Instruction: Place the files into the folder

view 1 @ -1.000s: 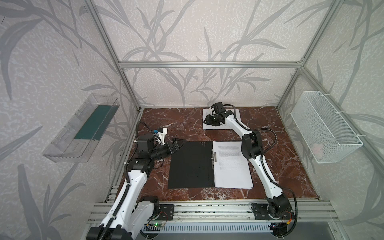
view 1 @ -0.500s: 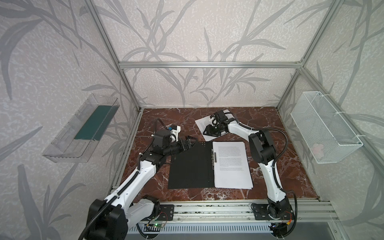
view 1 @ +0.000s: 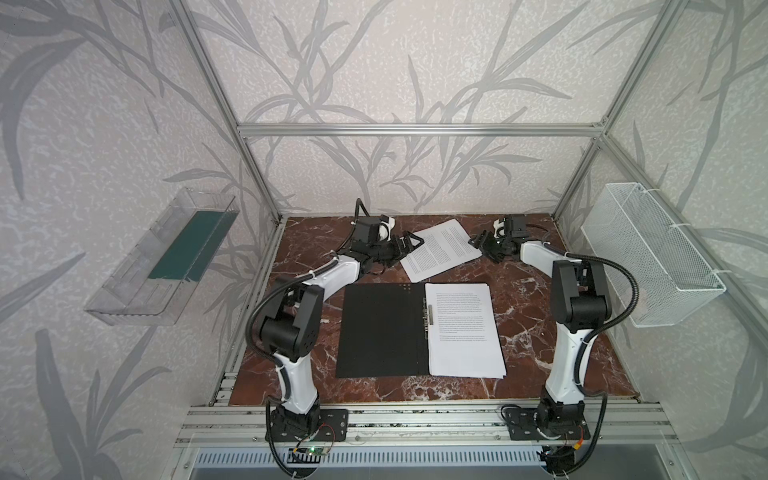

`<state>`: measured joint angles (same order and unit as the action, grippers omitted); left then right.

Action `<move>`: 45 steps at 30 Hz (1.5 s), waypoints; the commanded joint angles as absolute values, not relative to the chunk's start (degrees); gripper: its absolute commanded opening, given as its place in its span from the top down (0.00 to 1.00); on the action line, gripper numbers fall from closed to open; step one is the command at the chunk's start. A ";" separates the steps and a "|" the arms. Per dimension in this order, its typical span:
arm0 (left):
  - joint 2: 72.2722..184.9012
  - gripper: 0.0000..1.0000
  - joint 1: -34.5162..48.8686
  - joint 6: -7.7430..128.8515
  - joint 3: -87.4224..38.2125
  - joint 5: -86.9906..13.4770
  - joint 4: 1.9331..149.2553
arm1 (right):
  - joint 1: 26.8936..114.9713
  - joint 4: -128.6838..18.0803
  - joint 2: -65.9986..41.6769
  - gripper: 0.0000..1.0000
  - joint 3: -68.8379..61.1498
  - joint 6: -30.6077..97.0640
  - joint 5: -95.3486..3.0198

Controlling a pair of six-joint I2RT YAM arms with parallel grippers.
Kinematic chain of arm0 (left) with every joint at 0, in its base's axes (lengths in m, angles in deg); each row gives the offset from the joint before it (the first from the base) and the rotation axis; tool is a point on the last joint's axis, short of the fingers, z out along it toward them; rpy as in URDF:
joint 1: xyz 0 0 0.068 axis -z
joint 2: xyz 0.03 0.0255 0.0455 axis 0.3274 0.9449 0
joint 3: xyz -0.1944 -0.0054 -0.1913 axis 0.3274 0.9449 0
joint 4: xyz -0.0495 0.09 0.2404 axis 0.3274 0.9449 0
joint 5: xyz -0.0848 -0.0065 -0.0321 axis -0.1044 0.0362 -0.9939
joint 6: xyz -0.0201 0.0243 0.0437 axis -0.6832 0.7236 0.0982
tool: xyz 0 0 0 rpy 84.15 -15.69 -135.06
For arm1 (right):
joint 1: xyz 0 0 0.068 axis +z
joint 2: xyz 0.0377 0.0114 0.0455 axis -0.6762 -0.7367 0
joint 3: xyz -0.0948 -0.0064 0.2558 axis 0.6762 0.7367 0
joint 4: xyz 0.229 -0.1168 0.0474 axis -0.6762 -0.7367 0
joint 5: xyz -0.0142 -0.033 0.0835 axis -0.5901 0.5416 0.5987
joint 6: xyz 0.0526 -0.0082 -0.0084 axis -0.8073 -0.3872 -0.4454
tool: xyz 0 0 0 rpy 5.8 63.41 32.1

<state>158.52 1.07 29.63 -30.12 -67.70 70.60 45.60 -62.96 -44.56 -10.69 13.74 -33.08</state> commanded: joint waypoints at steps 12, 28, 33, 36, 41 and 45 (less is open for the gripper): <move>180.06 0.01 2.40 37.53 -51.66 -74.29 85.90 | 45.62 -66.34 -49.58 0.18 -15.00 16.64 -38.20; 185.98 0.01 3.87 41.77 -57.39 -68.03 98.62 | 49.22 -71.89 -55.67 0.17 -22.67 14.85 -35.63; 186.94 0.01 4.57 40.86 -57.73 -67.23 98.53 | 49.70 -63.55 -54.65 0.16 -19.40 8.49 -30.49; 187.40 0.01 4.90 40.49 -58.06 -66.93 98.38 | 50.41 -59.85 -53.76 0.15 -18.46 6.90 -28.88; 187.98 0.01 5.02 39.15 -58.35 -67.48 97.76 | 51.48 -51.63 -53.14 0.16 -14.93 1.75 -26.87; 187.74 0.01 5.06 37.48 -57.52 -67.62 95.96 | 52.61 -44.34 -53.08 0.23 -10.64 -3.53 -28.49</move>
<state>184.13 4.57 39.12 -58.75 -69.51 92.61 51.57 -49.50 -53.61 -14.05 1.80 -28.25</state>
